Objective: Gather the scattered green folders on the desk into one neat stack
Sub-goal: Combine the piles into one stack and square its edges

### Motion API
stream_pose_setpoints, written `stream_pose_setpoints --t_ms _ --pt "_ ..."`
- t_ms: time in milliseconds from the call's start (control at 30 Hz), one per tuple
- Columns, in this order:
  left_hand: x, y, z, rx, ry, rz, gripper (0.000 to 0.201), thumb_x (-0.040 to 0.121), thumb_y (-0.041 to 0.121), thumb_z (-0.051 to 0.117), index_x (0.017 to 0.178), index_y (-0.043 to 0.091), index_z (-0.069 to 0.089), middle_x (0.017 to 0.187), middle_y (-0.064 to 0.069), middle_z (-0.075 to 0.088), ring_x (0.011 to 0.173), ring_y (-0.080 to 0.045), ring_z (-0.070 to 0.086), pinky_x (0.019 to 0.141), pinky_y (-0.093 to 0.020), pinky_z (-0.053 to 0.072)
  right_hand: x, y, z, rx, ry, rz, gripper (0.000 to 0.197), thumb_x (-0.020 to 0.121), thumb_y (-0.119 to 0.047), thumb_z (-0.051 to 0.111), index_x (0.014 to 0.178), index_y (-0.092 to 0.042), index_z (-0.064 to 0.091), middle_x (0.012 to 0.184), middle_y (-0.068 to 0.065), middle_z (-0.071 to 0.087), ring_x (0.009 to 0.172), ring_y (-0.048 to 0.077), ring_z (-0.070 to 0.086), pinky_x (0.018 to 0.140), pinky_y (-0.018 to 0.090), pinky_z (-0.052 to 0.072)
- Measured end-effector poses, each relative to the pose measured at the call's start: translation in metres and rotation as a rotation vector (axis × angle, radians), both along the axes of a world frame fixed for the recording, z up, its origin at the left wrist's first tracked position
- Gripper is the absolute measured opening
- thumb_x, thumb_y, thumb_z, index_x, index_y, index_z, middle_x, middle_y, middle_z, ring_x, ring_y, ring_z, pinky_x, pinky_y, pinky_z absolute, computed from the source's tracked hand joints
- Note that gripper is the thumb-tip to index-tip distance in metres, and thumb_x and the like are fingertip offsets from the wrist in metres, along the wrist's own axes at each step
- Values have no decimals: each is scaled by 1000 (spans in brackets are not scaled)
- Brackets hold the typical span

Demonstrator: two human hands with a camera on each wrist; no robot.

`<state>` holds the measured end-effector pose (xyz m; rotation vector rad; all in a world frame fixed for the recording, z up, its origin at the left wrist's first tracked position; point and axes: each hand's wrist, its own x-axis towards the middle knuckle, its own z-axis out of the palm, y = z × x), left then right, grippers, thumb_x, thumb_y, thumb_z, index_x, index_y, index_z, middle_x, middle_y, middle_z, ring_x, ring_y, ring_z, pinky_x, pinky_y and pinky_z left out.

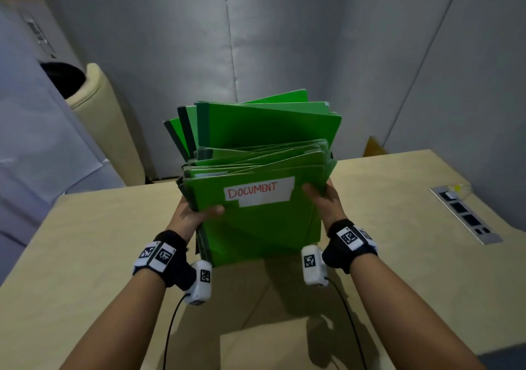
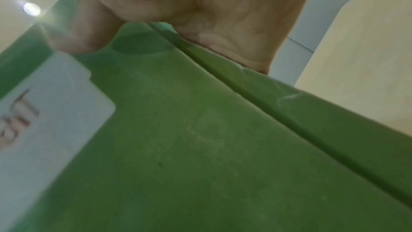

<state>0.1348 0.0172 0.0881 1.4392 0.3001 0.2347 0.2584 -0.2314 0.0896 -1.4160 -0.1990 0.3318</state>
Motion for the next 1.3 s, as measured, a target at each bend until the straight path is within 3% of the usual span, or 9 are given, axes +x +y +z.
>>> stream_pose_setpoints --t_ms 100,233,400,600,833,967,1133,1233,1300 --pt "1 0 8 -55 -65 -16 90 31 57 91 110 24 62 101 3 76 98 -19 71 86 -39 55 -1 5 6 108 10 -78 115 36 -73 83 129 -12 56 110 6 72 97 24 71 73 35 59" --pt "4 -7 35 -101 -175 -20 81 39 61 87 106 18 69 98 -1 76 89 -16 73 72 -30 59 16 11 18 95 -55 -161 107 40 -87 70 122 -19 62 121 10 66 117 34 58 105 58 39" --pt "8 -10 53 -121 -186 -11 81 42 67 81 105 18 72 105 -9 72 94 -24 70 83 -39 56 27 17 36 125 -4 -236 119 45 -87 69 136 -13 49 139 16 53 128 36 50 107 63 34" --pt "13 -15 72 -99 -138 28 107 50 68 76 131 1 52 119 -19 65 104 -33 66 87 -41 56 22 24 47 121 68 -290 67 49 -70 78 91 -19 71 111 11 71 115 35 59 106 58 38" --pt "25 -9 85 -36 -31 156 14 93 15 47 92 7 59 98 -20 61 92 -31 61 82 -46 52 25 16 36 143 85 -341 58 56 -50 60 105 -21 70 131 12 61 127 34 50 108 60 35" --pt "21 -7 71 -80 -42 192 31 95 11 36 109 0 61 110 -27 64 104 -37 61 93 -50 49 25 14 40 107 48 -314 33 68 -38 56 92 -20 69 127 18 61 124 36 52 108 59 37" --pt "13 -19 60 -277 -103 185 33 98 26 38 99 10 67 82 -4 76 74 -18 73 67 -27 56 21 17 41 100 45 -225 86 49 -69 74 121 -22 66 134 6 60 129 30 50 108 60 33" --pt "14 -21 62 -286 -135 170 57 86 47 48 125 8 61 114 -13 70 103 -30 68 83 -38 56 10 20 50 91 41 -215 83 52 -72 72 122 -28 64 134 2 60 129 29 50 109 60 32" --pt "14 -20 64 -263 -111 136 55 81 49 54 123 15 64 120 -13 68 110 -32 64 92 -43 52 9 18 53 73 47 -184 76 54 -75 70 115 -30 68 128 1 64 126 29 52 109 60 33"
